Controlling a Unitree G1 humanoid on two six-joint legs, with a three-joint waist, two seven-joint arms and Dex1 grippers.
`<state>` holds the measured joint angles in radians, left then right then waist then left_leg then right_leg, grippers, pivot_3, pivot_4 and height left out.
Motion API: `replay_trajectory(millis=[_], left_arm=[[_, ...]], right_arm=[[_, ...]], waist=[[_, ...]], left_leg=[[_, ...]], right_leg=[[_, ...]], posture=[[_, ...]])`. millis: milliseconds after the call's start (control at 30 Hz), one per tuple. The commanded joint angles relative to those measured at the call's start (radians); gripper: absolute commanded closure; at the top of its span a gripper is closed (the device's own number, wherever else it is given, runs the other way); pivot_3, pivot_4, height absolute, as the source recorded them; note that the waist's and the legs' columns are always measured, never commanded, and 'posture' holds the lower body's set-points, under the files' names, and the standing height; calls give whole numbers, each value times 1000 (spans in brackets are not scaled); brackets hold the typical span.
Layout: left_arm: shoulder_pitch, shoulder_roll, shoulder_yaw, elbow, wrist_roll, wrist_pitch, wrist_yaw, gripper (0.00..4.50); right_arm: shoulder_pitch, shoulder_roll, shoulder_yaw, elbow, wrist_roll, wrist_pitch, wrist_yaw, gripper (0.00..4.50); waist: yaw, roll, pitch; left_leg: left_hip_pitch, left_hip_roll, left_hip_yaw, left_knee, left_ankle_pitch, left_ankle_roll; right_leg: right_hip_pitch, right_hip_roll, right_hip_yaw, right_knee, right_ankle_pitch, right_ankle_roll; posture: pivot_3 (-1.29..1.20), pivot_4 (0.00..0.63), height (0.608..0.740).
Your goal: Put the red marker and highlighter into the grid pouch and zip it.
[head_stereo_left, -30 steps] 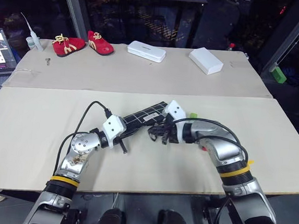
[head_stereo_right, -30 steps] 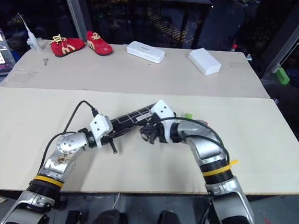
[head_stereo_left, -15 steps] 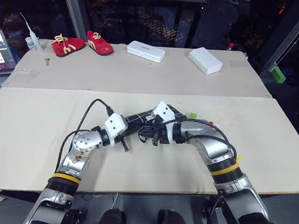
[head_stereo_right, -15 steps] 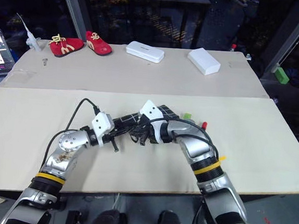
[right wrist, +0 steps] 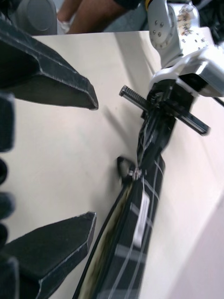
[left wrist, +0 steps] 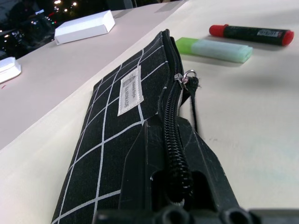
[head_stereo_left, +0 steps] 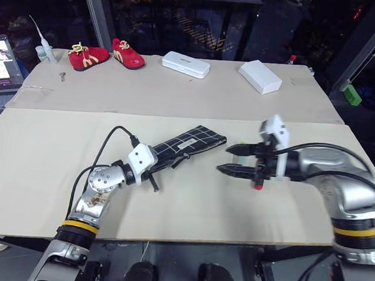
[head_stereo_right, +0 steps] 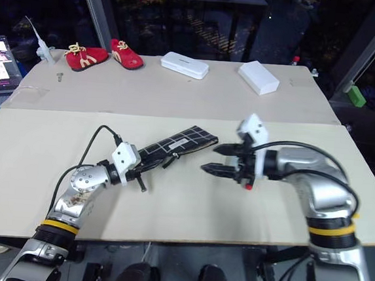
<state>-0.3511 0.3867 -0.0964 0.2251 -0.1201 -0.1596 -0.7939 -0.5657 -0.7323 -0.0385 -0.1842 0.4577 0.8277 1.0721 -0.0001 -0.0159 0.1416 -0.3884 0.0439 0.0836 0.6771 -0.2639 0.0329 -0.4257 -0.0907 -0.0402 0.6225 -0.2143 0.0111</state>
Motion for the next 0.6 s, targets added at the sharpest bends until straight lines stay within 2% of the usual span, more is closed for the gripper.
replay_trajectory(millis=[33, 133, 300, 600], left_arm=[[5, 6, 18, -49, -15, 10, 14, 4500], [10, 3, 20, -59, -16, 16, 19, 4500], [22, 2, 20, -63, -20, 16, 23, 4500], [14, -16, 14, -46, -15, 12, 35, 4500]], right_arm=[[22, -42, -138, -21, 17, -20, -73, 603], [61, -44, -167, -10, -28, 34, -194, 603], [131, 14, -154, -17, -108, 193, -448, 603], [122, 84, -102, -19, -171, 276, -629, 603]], waist=[[1, 0, 0], [3, 0, 0], [3, 0, 0], [3, 0, 0]], left_leg=[[0, 0, 0, 0, 0, 0], [0, 0, 0, 0, 0, 0], [0, 0, 0, 0, 0, 0], [0, 0, 0, 0, 0, 0]], right_leg=[[0, 0, 0, 0, 0, 0], [0, 0, 0, 0, 0, 0], [0, 0, 0, 0, 0, 0], [0, 0, 1, 0, 0, 0]], posture=[[0, 150, 740], [0, 150, 740], [0, 150, 740], [0, 150, 740]])
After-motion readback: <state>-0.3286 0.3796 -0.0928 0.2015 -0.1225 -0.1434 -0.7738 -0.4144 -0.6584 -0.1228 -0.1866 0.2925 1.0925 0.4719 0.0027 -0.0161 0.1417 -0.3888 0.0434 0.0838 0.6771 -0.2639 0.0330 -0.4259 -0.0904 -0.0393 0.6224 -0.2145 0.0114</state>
